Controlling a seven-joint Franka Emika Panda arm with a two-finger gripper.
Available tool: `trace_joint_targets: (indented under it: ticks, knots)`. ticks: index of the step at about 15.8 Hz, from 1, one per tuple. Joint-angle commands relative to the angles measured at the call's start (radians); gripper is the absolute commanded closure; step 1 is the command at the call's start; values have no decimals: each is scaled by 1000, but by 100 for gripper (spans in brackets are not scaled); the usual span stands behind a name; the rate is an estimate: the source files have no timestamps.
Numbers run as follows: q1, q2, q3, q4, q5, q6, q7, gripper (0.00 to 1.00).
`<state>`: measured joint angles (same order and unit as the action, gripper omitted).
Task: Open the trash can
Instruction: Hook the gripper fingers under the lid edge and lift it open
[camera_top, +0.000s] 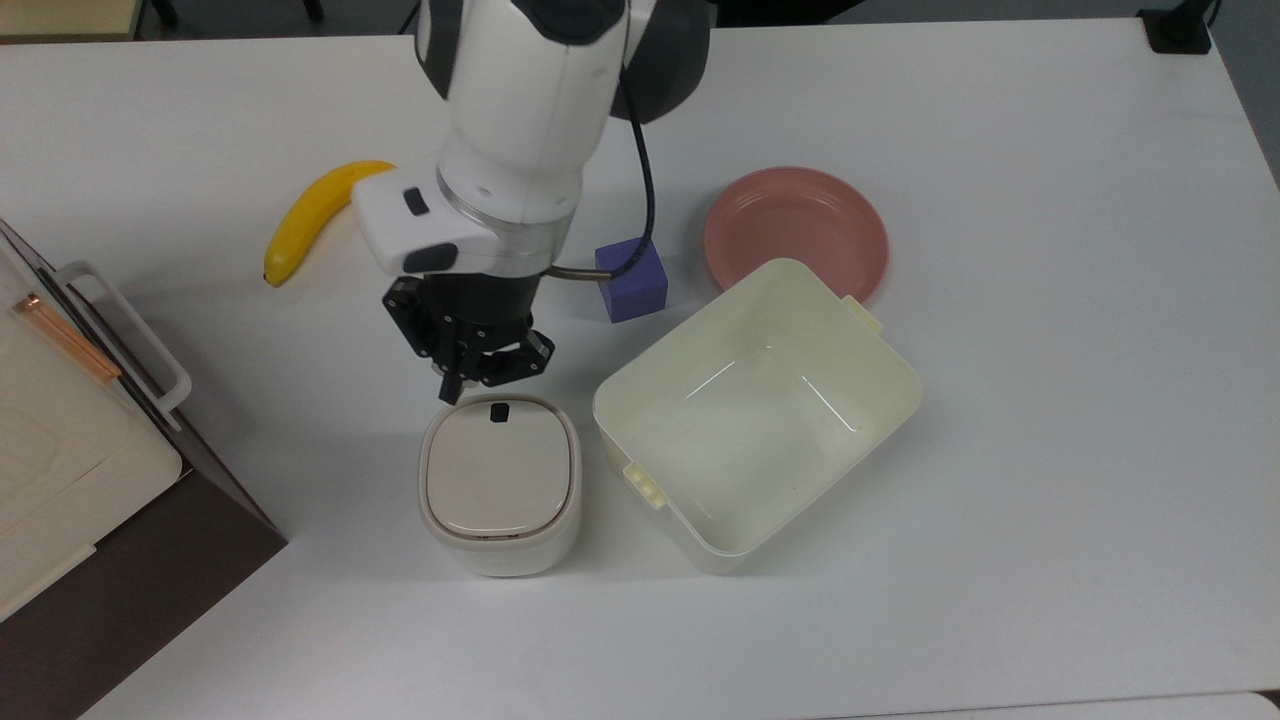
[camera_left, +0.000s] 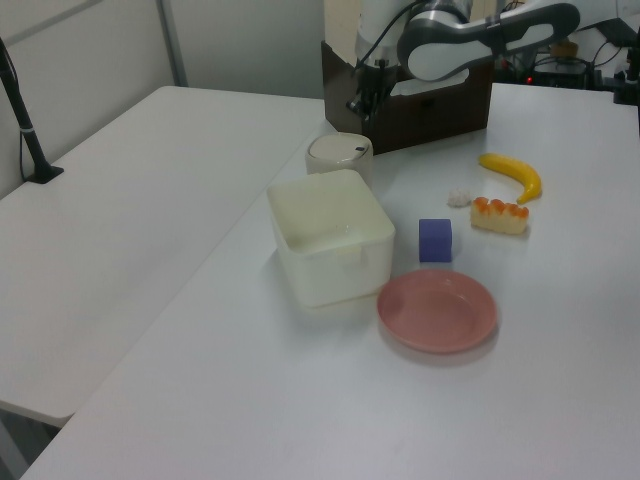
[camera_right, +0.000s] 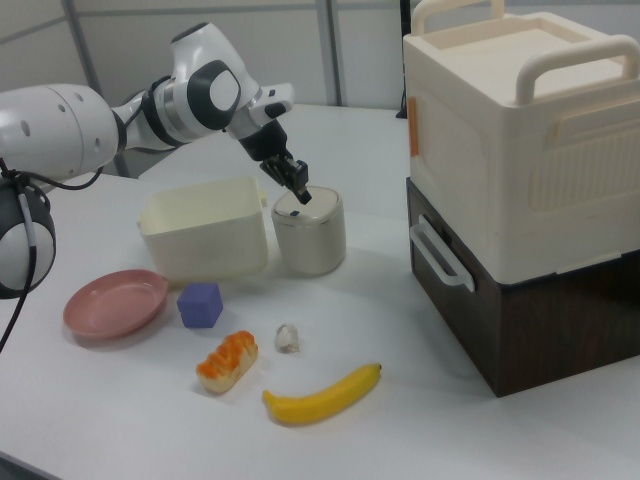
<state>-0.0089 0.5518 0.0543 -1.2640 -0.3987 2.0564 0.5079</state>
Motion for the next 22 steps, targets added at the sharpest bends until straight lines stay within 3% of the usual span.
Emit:
trace_joint_targets:
  ticks: [1, 17, 22]
  knots:
    - [24, 22, -2, -2, -45, 7, 49, 100]
    - [43, 36, 18, -20, -104, 1, 63, 100]
    - [49, 37, 19, -47, -152, 1, 92, 100]
